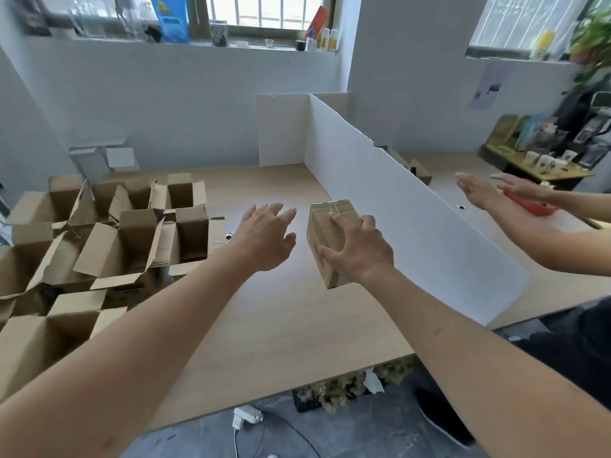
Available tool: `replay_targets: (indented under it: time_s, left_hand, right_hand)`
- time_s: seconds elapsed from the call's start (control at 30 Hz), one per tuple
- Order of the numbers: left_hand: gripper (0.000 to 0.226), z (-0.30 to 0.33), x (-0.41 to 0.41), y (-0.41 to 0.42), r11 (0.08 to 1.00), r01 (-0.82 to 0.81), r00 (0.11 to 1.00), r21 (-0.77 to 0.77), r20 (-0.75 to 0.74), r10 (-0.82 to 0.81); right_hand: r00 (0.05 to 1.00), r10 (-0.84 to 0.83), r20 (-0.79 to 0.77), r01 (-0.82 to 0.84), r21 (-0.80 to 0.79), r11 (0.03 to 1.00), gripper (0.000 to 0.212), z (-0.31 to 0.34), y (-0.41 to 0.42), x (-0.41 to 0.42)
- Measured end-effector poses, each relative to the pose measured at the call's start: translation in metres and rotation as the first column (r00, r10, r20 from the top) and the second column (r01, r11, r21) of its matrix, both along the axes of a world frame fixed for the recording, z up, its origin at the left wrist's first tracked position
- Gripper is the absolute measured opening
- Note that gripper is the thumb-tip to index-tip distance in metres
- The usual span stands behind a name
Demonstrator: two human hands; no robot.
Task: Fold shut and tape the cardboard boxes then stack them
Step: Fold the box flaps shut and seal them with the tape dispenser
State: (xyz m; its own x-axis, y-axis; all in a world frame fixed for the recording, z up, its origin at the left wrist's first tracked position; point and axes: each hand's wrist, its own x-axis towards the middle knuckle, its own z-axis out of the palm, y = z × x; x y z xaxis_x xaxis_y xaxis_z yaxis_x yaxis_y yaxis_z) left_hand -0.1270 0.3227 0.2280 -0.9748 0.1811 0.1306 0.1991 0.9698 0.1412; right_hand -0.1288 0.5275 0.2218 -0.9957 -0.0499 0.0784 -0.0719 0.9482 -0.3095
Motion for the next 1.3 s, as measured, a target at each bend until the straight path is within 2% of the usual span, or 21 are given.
replay_targets:
  time_s: [0.67, 0.87, 1.1, 1.3]
  left_hand:
    - [0.056, -0.044, -0.227, -0.003, 1.000, -0.004, 0.994, -0.031, 0.109, 0.007]
    - [0.055, -0.079, -0.289, 0.013, 0.997, -0.075, 0.987, -0.024, 0.138, 0.078]
    - [0.054, -0.125, -0.363, 0.025, 0.980, -0.200, 0.947, -0.022, 0.253, 0.199]
    - [0.051, -0.159, -0.409, 0.029, 0.967, -0.253, 0.907, -0.030, 0.340, 0.248]
  right_hand:
    - [0.996, -0.033, 0.089, 0.035, -0.022, 0.999, 0.076, -0.045, 0.006, -0.232]
    - [0.989, -0.017, 0.147, 0.024, -0.045, 0.999, 0.076, -0.082, 0.017, -0.307]
    - [0.973, 0.041, 0.228, -0.030, -0.051, 0.998, 0.077, -0.139, 0.027, -0.402]
    - [0.961, 0.017, 0.276, 0.006, -0.082, 0.997, 0.071, -0.184, 0.024, -0.456]
